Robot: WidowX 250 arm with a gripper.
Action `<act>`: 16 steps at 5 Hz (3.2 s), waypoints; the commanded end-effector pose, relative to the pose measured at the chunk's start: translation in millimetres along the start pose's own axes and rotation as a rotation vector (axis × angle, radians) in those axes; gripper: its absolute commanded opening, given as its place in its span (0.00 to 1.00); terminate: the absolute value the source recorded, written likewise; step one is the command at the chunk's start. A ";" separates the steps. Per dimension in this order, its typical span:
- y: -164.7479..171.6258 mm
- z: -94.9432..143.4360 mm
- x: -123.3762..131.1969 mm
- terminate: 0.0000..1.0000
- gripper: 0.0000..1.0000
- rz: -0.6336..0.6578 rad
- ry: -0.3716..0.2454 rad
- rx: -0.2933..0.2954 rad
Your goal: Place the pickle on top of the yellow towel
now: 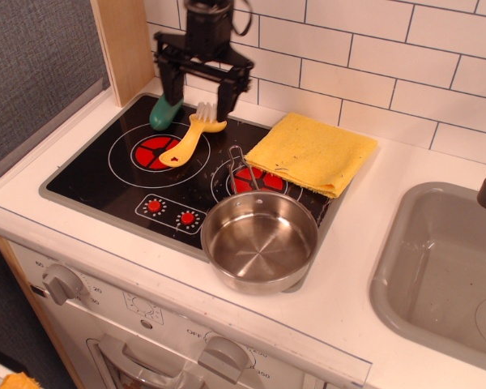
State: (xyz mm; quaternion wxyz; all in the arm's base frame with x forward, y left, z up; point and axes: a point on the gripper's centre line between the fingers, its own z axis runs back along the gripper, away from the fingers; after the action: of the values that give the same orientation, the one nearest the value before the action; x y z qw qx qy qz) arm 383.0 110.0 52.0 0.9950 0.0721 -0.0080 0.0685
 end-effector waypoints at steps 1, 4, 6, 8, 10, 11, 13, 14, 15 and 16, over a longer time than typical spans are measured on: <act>43.5 17.2 9.8 0.00 1.00 0.056 -0.030 0.064; 60.2 7.0 6.7 0.00 1.00 0.105 0.004 0.055; 54.3 -9.0 6.0 0.00 1.00 0.100 0.059 0.072; 53.1 -20.7 3.4 0.00 0.00 0.133 0.096 0.077; 57.6 7.6 -7.7 0.00 0.00 0.156 0.026 0.065; 42.8 53.2 -22.1 0.00 0.00 0.179 -0.078 0.083; -45.0 94.8 -32.3 0.00 0.00 -0.035 -0.147 -0.020; -97.0 78.4 -38.2 0.00 0.00 -0.119 -0.083 -0.034; -118.7 59.5 -40.0 0.00 0.00 -0.118 -0.034 -0.023; -117.8 42.5 -28.6 0.00 0.00 -0.101 -0.033 -0.011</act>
State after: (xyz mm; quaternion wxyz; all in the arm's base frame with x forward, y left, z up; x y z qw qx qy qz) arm 374.6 -24.9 53.2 0.9974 0.0702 0.0069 0.0115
